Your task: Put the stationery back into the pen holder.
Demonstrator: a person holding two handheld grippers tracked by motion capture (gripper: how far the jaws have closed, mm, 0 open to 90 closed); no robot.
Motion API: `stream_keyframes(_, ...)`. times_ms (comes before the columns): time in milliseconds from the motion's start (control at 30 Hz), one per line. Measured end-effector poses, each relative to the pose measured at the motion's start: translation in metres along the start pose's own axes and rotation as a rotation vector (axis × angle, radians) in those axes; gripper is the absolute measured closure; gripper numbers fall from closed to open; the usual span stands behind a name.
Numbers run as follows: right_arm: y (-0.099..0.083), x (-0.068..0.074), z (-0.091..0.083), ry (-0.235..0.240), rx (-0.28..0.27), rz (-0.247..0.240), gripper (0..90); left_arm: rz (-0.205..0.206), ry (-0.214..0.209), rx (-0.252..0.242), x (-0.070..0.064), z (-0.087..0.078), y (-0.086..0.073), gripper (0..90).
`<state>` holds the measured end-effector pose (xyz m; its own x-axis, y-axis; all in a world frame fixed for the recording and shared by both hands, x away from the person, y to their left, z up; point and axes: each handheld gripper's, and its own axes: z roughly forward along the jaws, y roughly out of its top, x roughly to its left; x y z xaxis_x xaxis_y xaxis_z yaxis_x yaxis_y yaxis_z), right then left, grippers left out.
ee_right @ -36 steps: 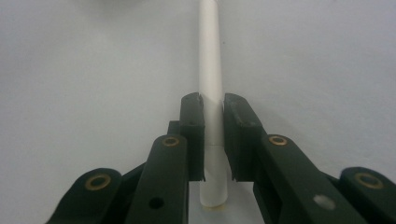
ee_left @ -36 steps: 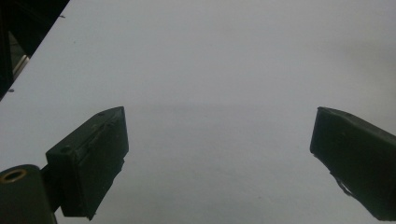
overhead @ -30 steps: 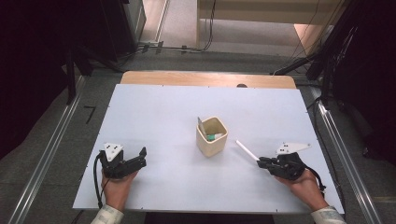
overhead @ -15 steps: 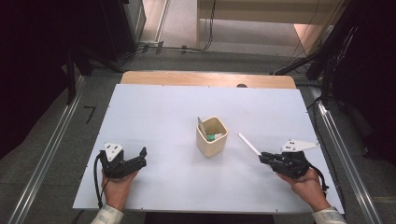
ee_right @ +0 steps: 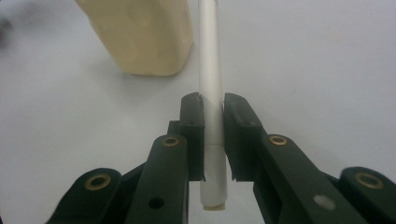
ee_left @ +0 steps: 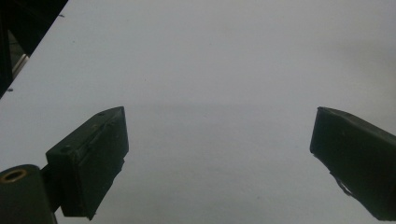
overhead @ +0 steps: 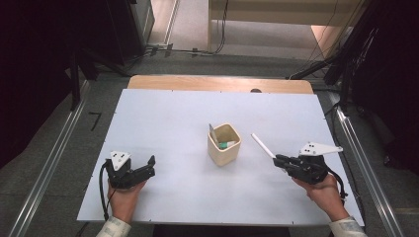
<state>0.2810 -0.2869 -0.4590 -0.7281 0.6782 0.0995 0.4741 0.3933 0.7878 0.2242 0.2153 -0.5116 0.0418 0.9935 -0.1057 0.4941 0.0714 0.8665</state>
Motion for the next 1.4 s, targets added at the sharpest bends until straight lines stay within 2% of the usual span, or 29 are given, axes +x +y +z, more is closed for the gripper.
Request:
stream_keyframes(333,0.019,0.004,0.002,0.02,-0.049,0.004,76.8,-0.001,0.001,-0.015,0.0,-0.002,0.001,5.4)
stream_keyframes(567,0.032,0.009,0.01,0.035,-0.054,-0.014,76.8,0.01,0.001,-0.021,-0.001,-0.004,0.001,5.4)
stream_keyframes(1400,0.069,0.021,0.023,0.057,-0.085,-0.037,76.7,-0.001,0.001,-0.027,-0.001,-0.005,0.001,5.4)
